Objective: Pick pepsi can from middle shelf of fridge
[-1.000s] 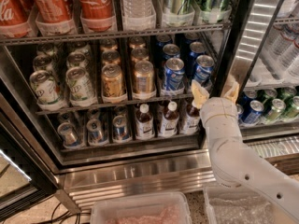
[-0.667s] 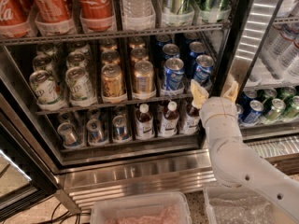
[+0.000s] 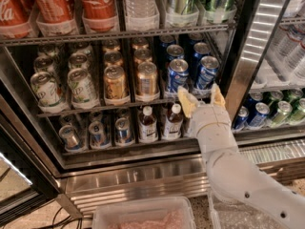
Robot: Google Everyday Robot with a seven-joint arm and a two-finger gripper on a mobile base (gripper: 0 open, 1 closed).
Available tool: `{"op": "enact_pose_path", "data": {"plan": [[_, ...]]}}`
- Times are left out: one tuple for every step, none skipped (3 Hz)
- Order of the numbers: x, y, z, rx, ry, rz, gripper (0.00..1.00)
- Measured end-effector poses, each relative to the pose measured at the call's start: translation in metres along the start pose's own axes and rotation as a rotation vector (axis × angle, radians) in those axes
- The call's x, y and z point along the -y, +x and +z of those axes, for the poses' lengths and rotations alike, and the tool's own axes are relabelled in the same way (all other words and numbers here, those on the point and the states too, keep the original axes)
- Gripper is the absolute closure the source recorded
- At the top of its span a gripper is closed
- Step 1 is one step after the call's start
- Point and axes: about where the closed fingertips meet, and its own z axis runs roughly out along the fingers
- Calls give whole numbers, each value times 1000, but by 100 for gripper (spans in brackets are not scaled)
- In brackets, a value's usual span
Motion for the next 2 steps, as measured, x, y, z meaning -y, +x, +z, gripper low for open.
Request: {"op": "enact_pose_path", "data": {"plan": [[-49, 2, -35, -20, -74, 51, 23], [-49, 3, -35, -10, -62, 51, 24]]}}
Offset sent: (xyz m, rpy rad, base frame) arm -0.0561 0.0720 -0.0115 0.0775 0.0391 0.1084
